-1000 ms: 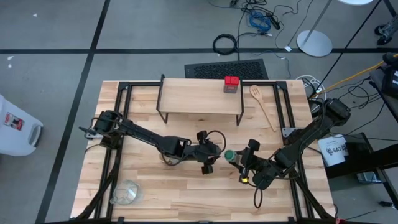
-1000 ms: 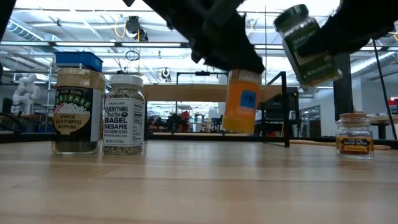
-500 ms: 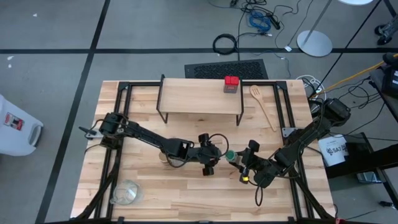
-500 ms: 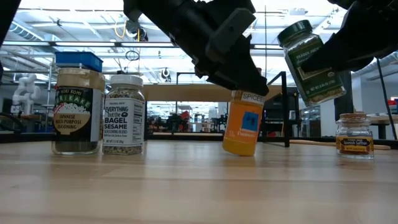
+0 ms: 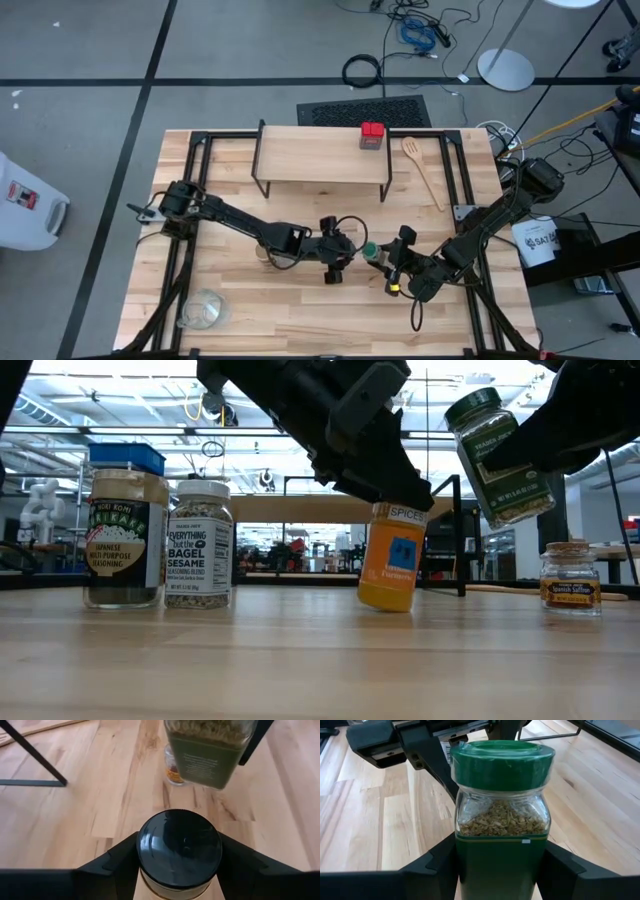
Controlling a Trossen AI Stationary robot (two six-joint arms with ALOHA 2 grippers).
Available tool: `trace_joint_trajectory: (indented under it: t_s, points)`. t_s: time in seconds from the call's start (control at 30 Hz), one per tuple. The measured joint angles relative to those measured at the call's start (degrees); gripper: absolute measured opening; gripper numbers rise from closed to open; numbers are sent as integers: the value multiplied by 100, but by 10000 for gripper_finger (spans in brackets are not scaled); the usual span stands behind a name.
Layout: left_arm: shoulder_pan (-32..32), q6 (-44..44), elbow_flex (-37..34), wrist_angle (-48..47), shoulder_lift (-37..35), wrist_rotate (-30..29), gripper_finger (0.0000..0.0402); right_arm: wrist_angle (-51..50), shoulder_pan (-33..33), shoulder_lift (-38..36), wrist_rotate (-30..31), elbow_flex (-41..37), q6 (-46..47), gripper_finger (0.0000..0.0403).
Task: Shelf spices
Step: Put the black seasoning bottle in the center of the table and put the green seasoning bottle beside the black seasoning bottle
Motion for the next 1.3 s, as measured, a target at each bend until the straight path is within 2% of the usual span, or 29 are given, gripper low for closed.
trace_joint_trajectory:
  t_s: [0.17,0.4,0.77,1.0,1.3]
  points:
    - [-15,24,-7,218,-1,136,219,-2,0,0,-6,0,-7,196]
    - [-15,-6,-7,33,-9,142,223,-4,0,0,-6,0,-2,196]
    - [-15,16,-4,-278,-15,-54,282,-2,0,0,-4,-2,15,196]
    - [-15,62,-4,-443,-127,-85,285,0,0,0,-4,-2,22,196]
    - [-154,60,-2,-711,-631,-289,286,73,-73,0,-4,-2,43,196]
